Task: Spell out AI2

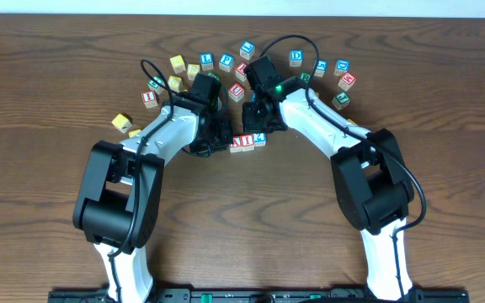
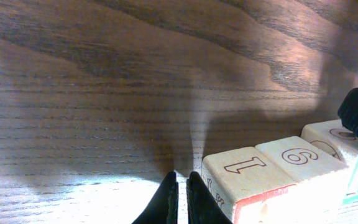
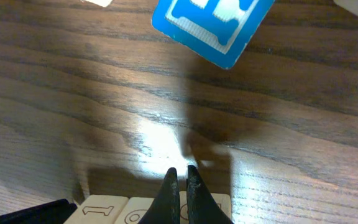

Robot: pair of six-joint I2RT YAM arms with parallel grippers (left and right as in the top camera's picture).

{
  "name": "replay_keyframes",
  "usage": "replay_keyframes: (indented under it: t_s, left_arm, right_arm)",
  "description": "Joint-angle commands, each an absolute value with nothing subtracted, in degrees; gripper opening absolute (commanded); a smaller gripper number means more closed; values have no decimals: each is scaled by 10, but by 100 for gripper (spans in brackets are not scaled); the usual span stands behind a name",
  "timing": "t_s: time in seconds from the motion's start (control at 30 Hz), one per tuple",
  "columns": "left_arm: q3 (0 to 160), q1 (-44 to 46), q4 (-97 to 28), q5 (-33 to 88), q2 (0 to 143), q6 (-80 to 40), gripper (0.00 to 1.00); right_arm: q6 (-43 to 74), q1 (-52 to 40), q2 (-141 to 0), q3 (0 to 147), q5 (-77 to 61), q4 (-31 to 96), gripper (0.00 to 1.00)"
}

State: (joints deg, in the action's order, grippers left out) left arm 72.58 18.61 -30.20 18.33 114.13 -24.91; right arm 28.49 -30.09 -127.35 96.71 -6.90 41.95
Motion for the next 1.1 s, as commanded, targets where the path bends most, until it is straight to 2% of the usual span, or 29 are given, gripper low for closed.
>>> replay_keyframes:
  t_s: [0.0, 0.47, 0.87, 1.07]
  left_arm:
    - [733, 187, -303, 184, 1151, -251, 8]
    - [733, 187, -303, 184, 1151, -243, 8]
    - [733, 187, -308, 184, 1151, -208, 8]
    - [733, 187, -305, 189, 1151, -186, 8]
  right_arm:
    - [293, -307, -1284, 974, -73, 423, 1]
    - [281, -314, -1284, 974, -72, 413, 1]
    - [256, -227, -1218, 999, -102, 460, 3]
    - [235, -220, -1220, 971, -143, 492, 1]
